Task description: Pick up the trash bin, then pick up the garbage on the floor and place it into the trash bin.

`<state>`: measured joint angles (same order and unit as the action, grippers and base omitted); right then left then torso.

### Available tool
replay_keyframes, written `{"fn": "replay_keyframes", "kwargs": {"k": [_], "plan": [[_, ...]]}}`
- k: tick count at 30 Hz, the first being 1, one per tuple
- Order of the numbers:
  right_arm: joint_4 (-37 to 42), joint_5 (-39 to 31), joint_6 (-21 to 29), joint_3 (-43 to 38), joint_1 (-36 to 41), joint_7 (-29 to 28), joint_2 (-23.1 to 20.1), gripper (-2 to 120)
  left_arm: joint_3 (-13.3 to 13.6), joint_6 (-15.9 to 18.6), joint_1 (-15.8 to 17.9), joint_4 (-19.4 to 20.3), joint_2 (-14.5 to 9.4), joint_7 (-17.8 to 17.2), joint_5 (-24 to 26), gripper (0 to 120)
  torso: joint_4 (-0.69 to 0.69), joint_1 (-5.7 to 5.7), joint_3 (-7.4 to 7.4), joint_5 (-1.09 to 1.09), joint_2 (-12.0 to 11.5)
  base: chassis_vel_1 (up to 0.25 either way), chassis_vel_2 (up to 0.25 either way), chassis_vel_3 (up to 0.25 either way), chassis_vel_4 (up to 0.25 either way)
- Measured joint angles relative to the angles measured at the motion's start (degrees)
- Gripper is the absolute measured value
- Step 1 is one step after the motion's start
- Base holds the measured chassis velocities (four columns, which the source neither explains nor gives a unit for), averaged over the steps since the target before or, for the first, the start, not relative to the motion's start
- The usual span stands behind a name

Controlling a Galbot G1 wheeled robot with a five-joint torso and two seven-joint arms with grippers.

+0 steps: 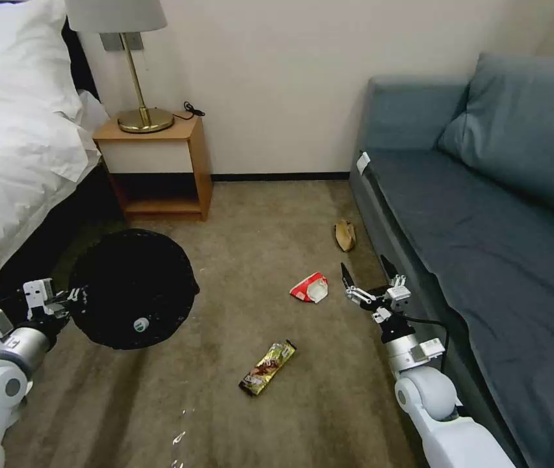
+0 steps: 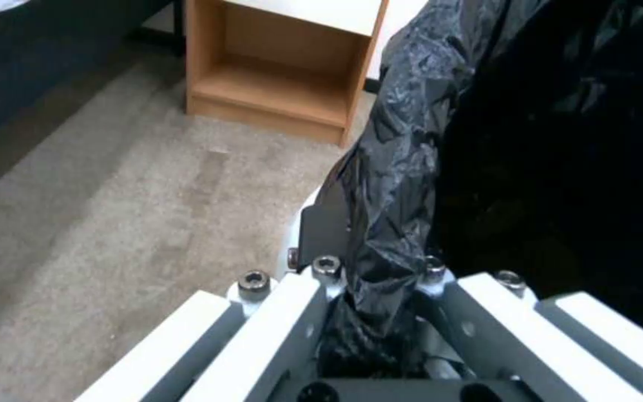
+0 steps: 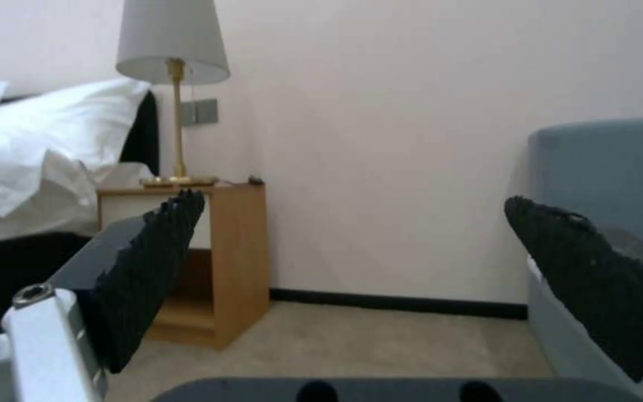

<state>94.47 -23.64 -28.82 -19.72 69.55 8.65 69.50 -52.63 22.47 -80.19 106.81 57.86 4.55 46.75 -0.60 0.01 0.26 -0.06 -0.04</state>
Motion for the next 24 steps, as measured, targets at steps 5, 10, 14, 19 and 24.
{"fn": "replay_keyframes", "kwargs": {"k": [5,10,14,19,24], "plan": [[-0.14,0.2,0.22,0.32,-1.18,-0.59,-0.58,100,-0.05,0.0,0.24,-0.32,-0.3,0.0,0.2,2,0.0,0.0,-0.01,0.0,0.0,-0.01,0.004,0.009,-0.006],[0.26,2.11,2.35,1.1,-2.92,-4.07,-1.14,100,0.02,-0.01,0.49,-0.41,-0.34,0.0,0.29,2,0.01,0.0,-0.01,-0.01,0.0,0.0,0.0,0.0,0.0],[0.27,2.25,2.64,1.54,-3.63,-4.86,-1.37,100,0.03,-0.01,0.49,-0.46,-0.36,0.0,0.3,2,0.01,0.0,-0.01,0.0,0.0,0.0,0.0,0.0,0.0],[0.54,2.17,3.09,1.72,-3.6,-4.24,-1.41,100,-0.01,-0.03,0.17,-0.54,-0.36,0.05,0.23,2,0.0,-0.01,-0.01,-0.01,0.0,0.0,0.0,0.0,0.0],[0.34,2.71,2.67,1.98,-2.69,-2.23,-0.85,100,0.02,-0.11,0.21,-0.54,-0.31,0.05,0.14,2,0.0,0.0,-0.01,0.0,0.0,0.0,0.0,0.0,0.0]]}}
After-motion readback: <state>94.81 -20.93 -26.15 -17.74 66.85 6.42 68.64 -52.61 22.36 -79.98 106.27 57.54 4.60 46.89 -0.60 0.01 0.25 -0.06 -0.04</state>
